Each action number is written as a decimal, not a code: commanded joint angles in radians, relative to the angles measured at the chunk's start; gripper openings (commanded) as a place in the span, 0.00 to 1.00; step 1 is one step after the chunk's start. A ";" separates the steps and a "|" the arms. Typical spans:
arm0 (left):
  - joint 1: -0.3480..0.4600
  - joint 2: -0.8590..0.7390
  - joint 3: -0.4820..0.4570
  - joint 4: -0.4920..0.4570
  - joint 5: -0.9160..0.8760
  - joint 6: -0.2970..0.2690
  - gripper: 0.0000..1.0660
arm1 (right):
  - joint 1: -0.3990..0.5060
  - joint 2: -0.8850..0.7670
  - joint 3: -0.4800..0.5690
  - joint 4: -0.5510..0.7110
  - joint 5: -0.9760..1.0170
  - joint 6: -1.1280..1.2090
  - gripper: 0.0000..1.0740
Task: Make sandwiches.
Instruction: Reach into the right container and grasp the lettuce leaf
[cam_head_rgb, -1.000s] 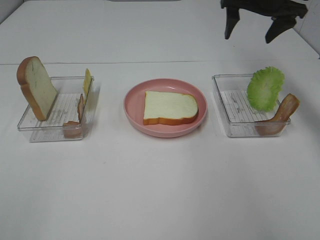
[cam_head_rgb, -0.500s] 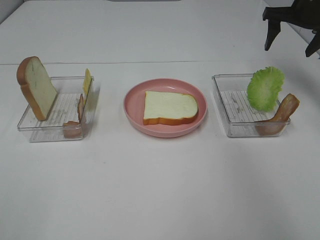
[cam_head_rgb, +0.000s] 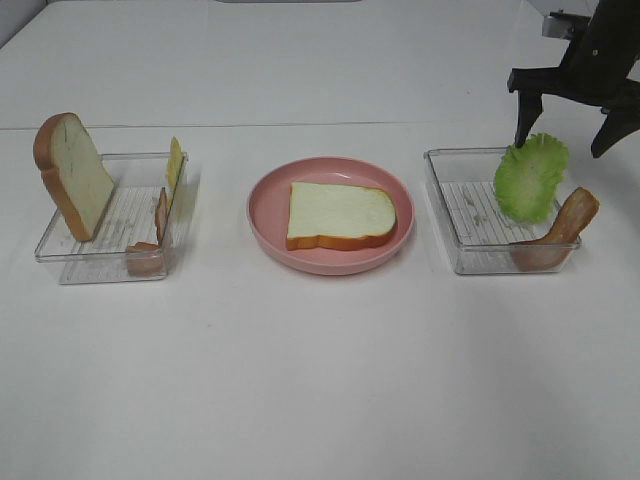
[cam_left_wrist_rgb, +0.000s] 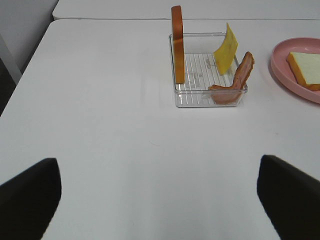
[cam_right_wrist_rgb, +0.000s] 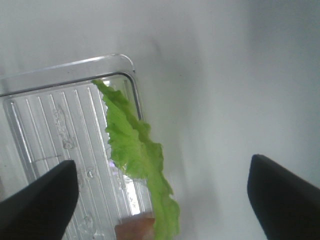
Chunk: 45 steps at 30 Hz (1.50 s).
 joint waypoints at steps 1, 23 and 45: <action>0.004 -0.014 0.001 0.003 -0.005 -0.002 0.94 | -0.002 0.019 0.010 0.006 0.005 -0.013 0.78; 0.004 -0.014 0.001 0.003 -0.005 -0.002 0.94 | -0.002 0.034 0.010 0.009 -0.008 -0.013 0.10; 0.004 -0.014 0.001 0.003 -0.005 -0.002 0.94 | 0.000 -0.019 0.007 0.056 0.062 0.008 0.00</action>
